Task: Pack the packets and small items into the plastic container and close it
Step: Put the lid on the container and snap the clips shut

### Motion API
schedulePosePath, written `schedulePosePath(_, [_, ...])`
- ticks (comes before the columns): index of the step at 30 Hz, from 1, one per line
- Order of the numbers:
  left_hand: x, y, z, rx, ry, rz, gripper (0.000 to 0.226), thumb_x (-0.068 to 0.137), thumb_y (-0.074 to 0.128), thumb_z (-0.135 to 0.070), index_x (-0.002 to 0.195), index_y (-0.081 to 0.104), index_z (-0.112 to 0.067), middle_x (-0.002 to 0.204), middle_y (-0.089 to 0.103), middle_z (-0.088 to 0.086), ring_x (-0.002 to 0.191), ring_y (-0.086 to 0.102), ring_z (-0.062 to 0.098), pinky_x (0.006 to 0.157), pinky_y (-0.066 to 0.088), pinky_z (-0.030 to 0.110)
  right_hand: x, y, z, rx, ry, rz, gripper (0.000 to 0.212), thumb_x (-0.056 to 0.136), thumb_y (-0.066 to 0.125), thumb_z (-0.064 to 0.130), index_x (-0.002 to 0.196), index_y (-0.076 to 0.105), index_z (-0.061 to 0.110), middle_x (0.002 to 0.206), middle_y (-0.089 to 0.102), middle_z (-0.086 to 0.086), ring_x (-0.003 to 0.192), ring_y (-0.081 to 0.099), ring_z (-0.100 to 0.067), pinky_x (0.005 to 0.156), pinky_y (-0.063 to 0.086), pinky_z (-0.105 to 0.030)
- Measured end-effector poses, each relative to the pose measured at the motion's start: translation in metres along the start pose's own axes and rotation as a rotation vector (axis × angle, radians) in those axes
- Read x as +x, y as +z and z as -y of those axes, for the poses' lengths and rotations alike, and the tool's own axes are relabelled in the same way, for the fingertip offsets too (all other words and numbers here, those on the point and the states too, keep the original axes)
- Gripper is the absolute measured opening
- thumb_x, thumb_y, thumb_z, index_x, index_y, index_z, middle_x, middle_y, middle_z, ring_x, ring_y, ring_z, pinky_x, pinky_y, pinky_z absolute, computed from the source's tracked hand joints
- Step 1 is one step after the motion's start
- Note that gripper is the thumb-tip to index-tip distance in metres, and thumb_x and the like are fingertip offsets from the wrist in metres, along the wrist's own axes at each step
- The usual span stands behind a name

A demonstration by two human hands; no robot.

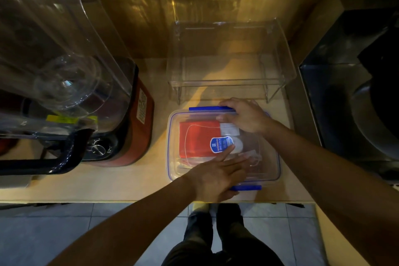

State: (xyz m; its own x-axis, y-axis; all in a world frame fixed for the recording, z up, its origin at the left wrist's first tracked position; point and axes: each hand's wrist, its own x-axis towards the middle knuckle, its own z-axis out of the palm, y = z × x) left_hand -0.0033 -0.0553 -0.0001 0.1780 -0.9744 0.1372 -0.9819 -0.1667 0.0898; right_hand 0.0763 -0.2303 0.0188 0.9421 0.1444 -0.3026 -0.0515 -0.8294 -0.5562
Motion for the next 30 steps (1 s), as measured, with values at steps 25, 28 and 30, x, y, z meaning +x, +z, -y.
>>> schedulePosePath(25, [-0.001,-0.010,0.001,-0.262,-0.091,0.044,0.042,0.085,0.064,-0.033,0.116,0.061,-0.005,0.137,0.055,0.012,0.133,0.044,0.025,0.114,0.028,0.043,-0.009,0.013,-0.005,-0.117,-0.074,-0.166,0.047,0.089,0.052,0.047,0.127,0.056,0.020,0.128,0.061,-0.006,0.121,0.051,-0.023,0.100,0.029,-0.038])
schedulePosePath(28, [-0.015,-0.009,0.003,-0.175,-0.231,0.059,0.051,0.090,0.048,-0.045,0.132,0.053,-0.017,0.141,0.052,0.003,0.136,0.040,0.020,0.115,0.027,0.047,-0.022,0.017,-0.015,-0.200,0.032,-0.251,0.052,0.091,0.045,0.050,0.135,0.046,0.022,0.141,0.050,-0.003,0.130,0.040,-0.020,0.101,0.022,-0.035])
schedulePosePath(30, [-0.031,-0.012,0.006,-0.131,-0.453,0.065,0.053,0.091,0.039,-0.046,0.137,0.046,-0.021,0.144,0.048,0.004,0.138,0.035,0.025,0.113,0.023,0.055,-0.037,0.017,-0.025,-0.197,0.132,-0.280,0.053,0.092,0.044,0.048,0.139,0.040,0.024,0.149,0.040,-0.003,0.136,0.033,-0.020,0.107,0.019,-0.038])
